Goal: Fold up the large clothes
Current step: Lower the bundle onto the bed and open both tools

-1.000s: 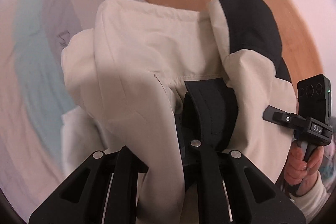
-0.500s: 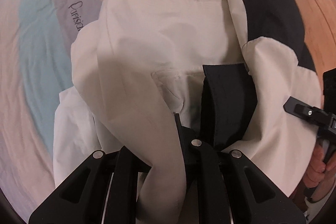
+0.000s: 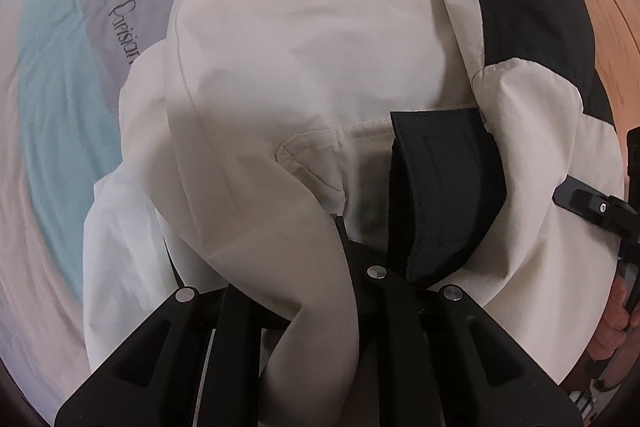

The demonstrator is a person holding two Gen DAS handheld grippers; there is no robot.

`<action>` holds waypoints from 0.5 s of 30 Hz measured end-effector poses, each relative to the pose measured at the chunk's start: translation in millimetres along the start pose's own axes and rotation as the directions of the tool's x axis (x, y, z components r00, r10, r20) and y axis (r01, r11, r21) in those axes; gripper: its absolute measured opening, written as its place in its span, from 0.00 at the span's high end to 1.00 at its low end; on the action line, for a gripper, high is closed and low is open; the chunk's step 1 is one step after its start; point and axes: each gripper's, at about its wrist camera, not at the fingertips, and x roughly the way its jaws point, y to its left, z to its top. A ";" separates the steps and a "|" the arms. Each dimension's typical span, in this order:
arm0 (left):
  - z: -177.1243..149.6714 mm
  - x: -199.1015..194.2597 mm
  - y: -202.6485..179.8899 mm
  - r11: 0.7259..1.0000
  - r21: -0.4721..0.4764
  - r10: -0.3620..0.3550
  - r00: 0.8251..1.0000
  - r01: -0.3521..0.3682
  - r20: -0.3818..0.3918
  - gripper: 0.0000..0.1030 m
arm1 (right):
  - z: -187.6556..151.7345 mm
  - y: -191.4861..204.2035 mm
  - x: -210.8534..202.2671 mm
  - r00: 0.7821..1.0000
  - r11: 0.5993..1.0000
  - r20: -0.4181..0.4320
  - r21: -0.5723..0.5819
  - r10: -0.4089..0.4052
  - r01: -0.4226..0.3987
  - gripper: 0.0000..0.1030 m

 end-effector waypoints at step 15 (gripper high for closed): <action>-15.5 -104.4 -16.0 0.944 0.056 0.292 0.904 -0.324 0.313 0.06 | -56.9 62.5 -86.5 0.857 0.871 0.263 -0.099 -0.443 0.481 0.23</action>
